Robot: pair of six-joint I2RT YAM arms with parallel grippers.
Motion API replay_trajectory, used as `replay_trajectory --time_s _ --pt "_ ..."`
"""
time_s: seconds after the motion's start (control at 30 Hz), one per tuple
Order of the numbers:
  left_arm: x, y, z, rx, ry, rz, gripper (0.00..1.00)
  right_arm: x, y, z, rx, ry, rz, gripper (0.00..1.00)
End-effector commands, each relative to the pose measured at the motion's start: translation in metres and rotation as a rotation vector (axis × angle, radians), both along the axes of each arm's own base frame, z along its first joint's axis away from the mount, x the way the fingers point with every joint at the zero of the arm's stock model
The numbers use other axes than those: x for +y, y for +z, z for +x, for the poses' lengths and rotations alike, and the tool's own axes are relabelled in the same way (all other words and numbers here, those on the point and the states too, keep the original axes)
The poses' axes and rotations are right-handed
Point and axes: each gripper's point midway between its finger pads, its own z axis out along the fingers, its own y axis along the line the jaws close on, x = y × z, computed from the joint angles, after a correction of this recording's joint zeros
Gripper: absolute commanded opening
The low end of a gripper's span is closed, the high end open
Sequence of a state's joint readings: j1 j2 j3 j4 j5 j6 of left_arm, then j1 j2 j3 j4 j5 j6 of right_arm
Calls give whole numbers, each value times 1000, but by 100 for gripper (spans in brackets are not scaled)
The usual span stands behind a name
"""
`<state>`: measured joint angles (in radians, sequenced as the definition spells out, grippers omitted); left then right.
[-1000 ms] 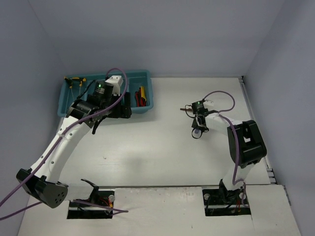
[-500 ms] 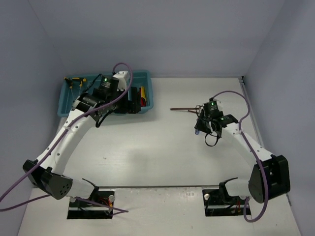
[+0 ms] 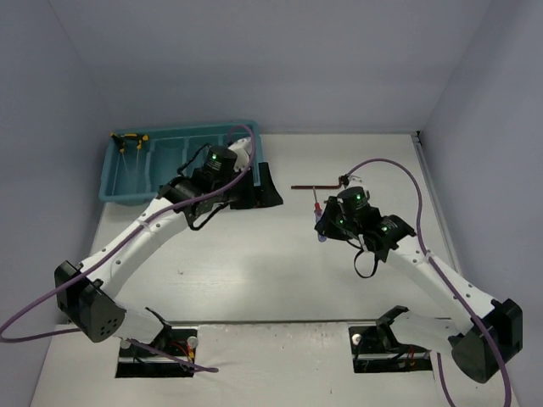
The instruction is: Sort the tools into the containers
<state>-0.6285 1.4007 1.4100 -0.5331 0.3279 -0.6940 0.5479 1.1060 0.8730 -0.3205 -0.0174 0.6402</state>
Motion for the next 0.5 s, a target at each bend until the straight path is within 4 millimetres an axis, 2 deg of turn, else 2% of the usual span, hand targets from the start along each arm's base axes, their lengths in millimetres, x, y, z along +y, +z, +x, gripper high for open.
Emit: replay_trajectory --time_s 0.0,0.1,0.3,0.4,0.47 --pt "-47 57 5 -109 -35 -251 74 18 61 21 -240 36 119 0" --pt "-65 62 2 -131 -49 -297 74 28 76 21 -296 90 148 0" --pt "-86 69 16 -166 -29 -331 74 48 97 21 -373 169 196 0" --pt "-94 64 26 -171 -19 -292 74 56 106 23 -404 186 212 0" --pt "-97 53 29 -146 -18 -254 74 59 111 23 -418 191 222 0"
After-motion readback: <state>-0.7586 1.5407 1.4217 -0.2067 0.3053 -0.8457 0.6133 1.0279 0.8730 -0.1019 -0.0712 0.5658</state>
